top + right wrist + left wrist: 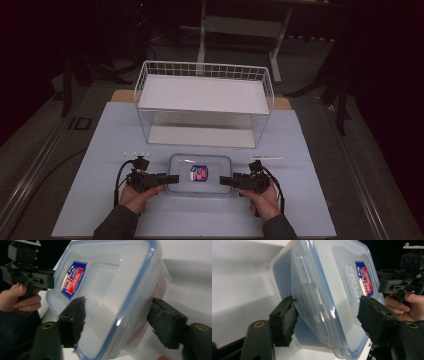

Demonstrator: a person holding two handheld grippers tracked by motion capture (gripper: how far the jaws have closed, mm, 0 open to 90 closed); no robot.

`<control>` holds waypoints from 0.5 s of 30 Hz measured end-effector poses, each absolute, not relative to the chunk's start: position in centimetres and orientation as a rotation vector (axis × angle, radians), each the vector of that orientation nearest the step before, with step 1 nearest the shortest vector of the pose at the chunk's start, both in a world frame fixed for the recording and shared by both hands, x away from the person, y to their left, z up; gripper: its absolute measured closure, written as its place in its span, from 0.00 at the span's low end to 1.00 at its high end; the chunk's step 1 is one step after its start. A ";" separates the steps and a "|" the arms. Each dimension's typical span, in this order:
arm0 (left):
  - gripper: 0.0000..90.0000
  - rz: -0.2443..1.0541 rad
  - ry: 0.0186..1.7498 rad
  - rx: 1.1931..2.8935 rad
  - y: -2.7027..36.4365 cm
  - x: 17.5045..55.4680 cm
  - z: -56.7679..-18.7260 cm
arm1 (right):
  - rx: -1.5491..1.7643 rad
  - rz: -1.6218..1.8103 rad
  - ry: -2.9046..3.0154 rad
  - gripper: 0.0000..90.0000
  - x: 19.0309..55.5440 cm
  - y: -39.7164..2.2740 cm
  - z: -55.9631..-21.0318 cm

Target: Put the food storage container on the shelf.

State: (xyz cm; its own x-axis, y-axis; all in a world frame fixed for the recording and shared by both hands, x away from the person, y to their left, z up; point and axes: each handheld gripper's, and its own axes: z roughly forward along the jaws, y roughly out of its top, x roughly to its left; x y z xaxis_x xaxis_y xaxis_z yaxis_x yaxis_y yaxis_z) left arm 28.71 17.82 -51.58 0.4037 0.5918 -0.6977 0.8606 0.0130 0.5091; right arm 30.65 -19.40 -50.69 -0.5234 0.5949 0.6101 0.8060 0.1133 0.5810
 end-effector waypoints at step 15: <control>0.55 -0.335 1.219 1.680 18.8 26.4 -51.1 | -1.326 -1.422 -2.163 0.56 28.6 -20.7 -49.8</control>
State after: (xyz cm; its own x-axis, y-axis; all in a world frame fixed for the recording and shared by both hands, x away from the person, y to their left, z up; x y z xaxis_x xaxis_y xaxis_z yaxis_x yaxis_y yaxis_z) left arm 26.42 18.79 -51.08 0.4549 0.5608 -0.6918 0.8357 -0.0005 0.5492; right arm 28.59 -20.65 -49.77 -0.5630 0.5559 0.6115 0.7818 0.1183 0.6122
